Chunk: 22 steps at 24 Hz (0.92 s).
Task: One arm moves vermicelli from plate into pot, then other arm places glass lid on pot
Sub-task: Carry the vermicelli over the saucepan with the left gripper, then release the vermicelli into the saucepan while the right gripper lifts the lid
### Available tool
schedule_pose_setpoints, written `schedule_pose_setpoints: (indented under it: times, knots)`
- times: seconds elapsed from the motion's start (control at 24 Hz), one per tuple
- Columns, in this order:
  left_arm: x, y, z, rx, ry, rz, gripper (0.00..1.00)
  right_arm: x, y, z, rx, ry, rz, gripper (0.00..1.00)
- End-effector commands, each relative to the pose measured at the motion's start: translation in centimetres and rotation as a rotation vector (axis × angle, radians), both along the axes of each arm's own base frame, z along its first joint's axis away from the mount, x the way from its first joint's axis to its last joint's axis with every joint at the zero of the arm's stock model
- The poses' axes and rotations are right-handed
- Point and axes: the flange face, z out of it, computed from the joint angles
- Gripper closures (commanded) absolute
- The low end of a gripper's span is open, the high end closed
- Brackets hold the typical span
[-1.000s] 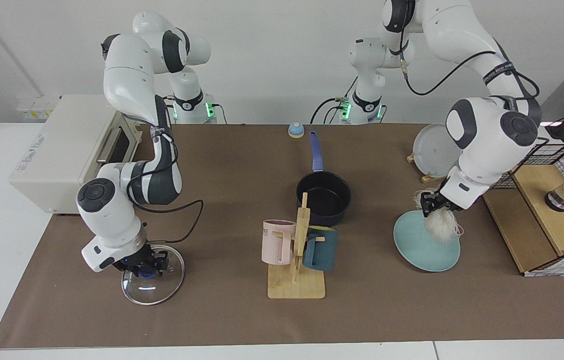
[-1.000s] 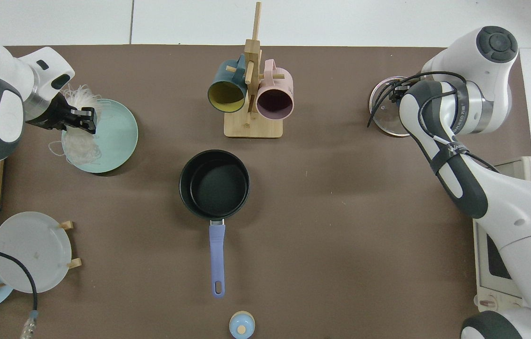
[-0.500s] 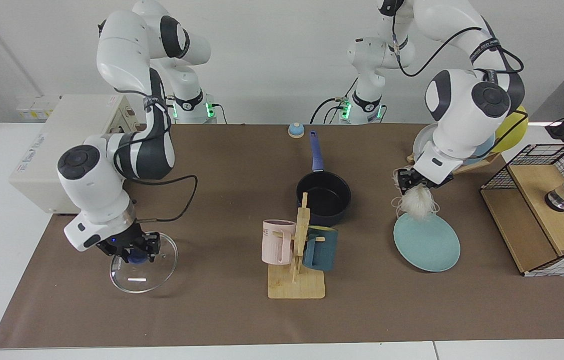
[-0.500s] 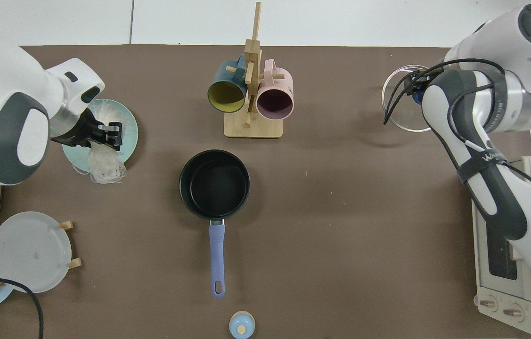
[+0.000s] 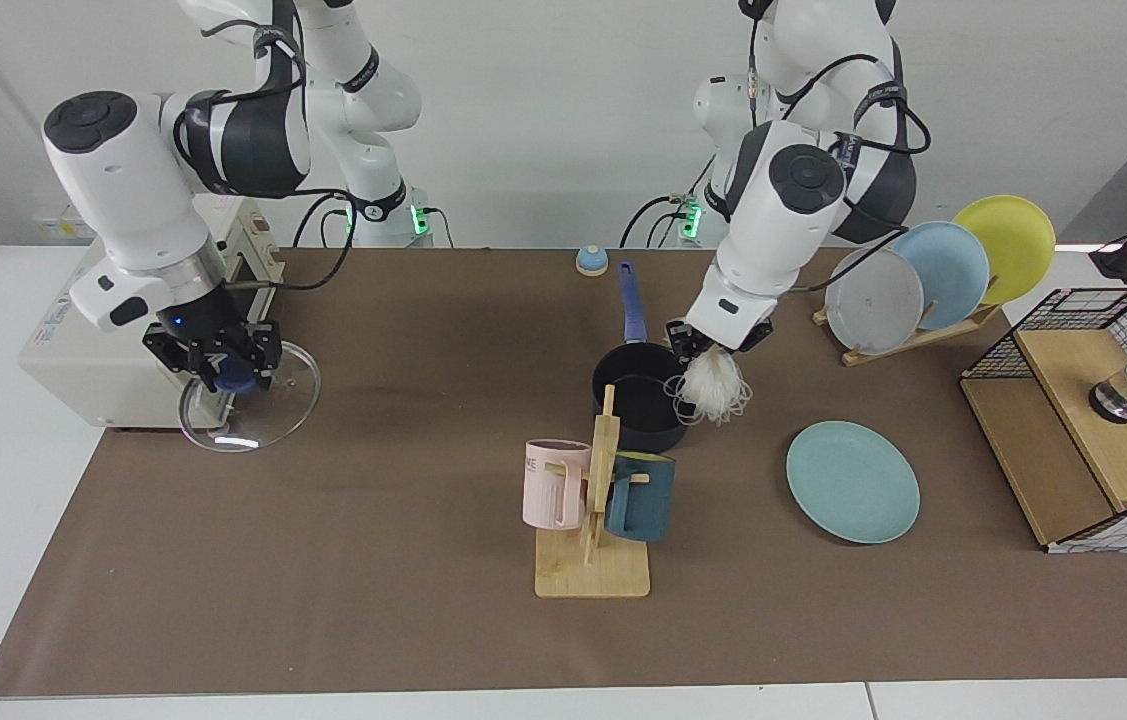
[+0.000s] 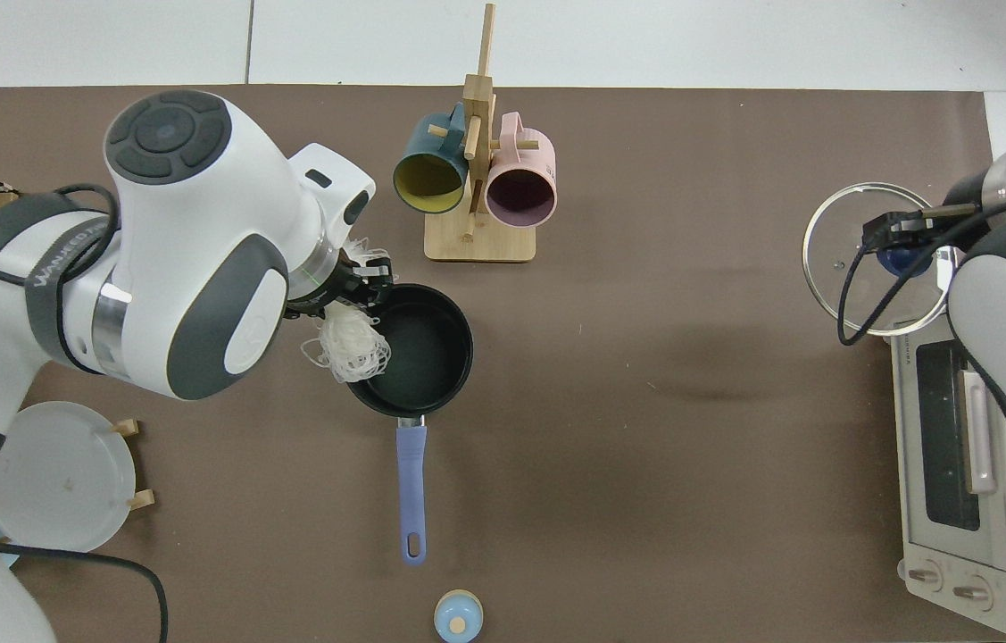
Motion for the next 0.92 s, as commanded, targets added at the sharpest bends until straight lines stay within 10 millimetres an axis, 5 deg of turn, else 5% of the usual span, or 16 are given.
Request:
schedule_pose_setpoints:
  times: [0.0, 0.46, 0.67, 0.71, 0.79, 0.88]
  knots:
    - [-1.7, -1.9, -1.8, 0.018, -0.007, 0.03, 1.0, -3.0, -0.9, -0.8, 0.016, 0.017, 0.033, 1.0]
    - [-3.9, -4.6, -10.6, -0.003, -0.017, 0.036, 1.0, -4.8, -0.5, -2.2, 0.019, 0.053, 0.024, 1.0]
    - [-5.4, -5.0, -12.8, 0.006, 0.003, 0.019, 1.0, -5.0, -0.4, -2.2, 0.02, 0.063, 0.025, 1.0]
    - [-5.3, -5.0, -12.8, 0.004, 0.001, 0.019, 0.89, -5.0, -0.3, -2.3, 0.02, 0.068, 0.025, 1.0]
    - [-5.3, -5.0, -12.7, 0.005, 0.004, 0.015, 0.0, -5.1, -0.3, -2.2, 0.021, 0.071, 0.027, 1.0]
    - [-5.3, -4.9, -12.4, 0.006, 0.005, 0.013, 0.0, -5.1, -0.1, -2.1, 0.021, 0.072, 0.021, 1.0]
